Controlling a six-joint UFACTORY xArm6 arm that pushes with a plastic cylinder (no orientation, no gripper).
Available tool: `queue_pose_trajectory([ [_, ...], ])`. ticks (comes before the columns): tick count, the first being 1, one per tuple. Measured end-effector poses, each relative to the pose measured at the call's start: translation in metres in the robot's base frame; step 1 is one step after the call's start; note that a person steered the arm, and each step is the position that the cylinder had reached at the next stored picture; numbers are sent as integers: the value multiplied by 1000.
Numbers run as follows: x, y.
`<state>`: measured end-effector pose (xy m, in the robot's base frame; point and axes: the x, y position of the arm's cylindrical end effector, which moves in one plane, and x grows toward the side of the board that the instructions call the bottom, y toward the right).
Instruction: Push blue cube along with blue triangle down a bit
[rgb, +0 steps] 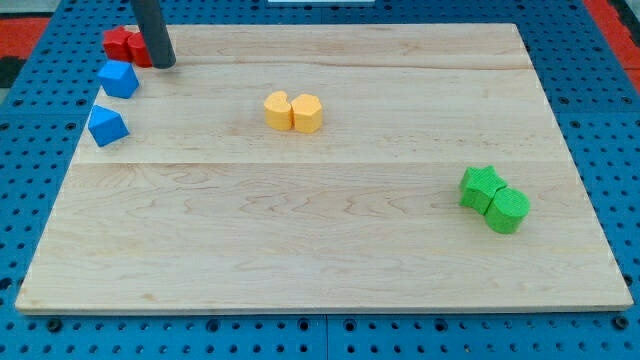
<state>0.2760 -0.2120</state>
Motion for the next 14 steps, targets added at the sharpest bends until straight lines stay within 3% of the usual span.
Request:
queue_pose_trajectory([
  [5, 21, -62],
  [8, 1, -93],
  [12, 96, -93],
  [14, 96, -73],
])
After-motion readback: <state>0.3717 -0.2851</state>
